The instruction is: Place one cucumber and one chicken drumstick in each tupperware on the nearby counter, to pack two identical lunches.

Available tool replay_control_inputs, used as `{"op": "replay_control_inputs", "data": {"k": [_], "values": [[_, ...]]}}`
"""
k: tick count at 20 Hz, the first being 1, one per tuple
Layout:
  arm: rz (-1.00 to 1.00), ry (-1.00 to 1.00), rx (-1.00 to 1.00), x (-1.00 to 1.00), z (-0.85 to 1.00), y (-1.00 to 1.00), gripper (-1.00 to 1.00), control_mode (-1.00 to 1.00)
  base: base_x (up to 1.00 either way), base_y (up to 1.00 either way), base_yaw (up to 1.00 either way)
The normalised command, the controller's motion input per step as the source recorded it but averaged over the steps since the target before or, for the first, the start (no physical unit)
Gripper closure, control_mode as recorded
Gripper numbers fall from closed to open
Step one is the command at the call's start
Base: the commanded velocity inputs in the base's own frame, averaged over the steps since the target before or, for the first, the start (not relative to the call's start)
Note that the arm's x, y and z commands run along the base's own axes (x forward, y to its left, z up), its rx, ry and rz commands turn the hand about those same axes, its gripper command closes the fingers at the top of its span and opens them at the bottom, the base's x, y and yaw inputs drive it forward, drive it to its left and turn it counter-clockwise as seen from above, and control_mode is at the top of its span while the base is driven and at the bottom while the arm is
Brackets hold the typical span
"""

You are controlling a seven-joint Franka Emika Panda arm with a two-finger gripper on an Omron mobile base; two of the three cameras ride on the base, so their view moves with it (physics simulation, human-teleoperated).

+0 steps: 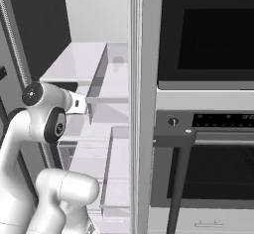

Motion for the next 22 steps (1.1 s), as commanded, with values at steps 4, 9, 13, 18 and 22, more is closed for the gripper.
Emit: {"op": "replay_control_inputs", "data": {"k": [4,9,13,18,22], "values": [[-0.12,-0.14,0.16,0.0,1.0,-0.15,-1.0,-1.0,0.0,0.0,0.0],[0.01,0.0,0.09,-0.31,1.0,-0.41,-1.0,-1.0,0.0,0.0,0.0],[0.09,0.1,-0.01,-0.04,0.98,-0.06,-1.0,-1.0,0.0,0.0,0.0],[0.0,0.11,-0.13,0.87,0.17,0.56,-1.0,-1.0,0.0,0.0,0.0],[0.1,0.15,-0.02,0.99,-0.03,-0.05,-1.0,-1.0,0.0,0.0,0.0]]}}
